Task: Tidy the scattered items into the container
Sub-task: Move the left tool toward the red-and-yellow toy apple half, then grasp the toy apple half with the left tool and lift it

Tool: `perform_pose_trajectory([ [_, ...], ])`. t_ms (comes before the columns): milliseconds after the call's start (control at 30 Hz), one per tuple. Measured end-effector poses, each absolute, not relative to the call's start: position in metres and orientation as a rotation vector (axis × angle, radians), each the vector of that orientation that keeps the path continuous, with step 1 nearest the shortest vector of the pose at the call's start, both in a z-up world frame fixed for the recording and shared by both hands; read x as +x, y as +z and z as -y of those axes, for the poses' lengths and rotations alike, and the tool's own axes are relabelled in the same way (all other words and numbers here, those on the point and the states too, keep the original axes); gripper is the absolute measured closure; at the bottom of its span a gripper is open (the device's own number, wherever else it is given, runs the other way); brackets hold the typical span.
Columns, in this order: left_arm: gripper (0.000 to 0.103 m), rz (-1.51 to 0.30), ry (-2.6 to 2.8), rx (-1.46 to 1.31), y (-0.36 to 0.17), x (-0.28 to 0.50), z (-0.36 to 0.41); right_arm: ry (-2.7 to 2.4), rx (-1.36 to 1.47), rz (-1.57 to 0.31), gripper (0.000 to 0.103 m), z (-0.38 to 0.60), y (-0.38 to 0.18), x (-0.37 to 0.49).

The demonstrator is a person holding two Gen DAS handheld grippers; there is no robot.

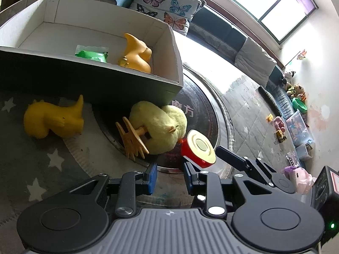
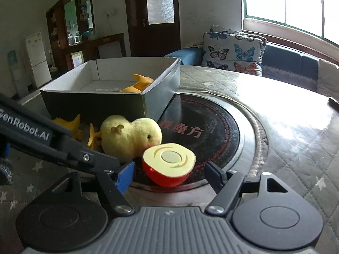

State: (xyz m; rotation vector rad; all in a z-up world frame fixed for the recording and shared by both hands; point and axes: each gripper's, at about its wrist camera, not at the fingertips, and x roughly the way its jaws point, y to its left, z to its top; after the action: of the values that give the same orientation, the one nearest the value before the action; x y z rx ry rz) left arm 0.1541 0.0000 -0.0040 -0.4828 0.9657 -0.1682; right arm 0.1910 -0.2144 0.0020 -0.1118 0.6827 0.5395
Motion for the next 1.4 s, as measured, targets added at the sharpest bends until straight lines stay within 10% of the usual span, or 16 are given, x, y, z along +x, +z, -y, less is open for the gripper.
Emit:
perform_pose_trajectory([
  [267,0.072,-0.952,-0.157,-0.489,0.000,0.150,-0.006,0.565,-0.069,-0.707,0.049,0.212,0.000,0.198],
  [1400,0.071,-0.985,-0.242,-0.572,-0.015,0.109,-0.028,0.753,-0.192,-0.652,0.048,0.177,0.004,0.099],
])
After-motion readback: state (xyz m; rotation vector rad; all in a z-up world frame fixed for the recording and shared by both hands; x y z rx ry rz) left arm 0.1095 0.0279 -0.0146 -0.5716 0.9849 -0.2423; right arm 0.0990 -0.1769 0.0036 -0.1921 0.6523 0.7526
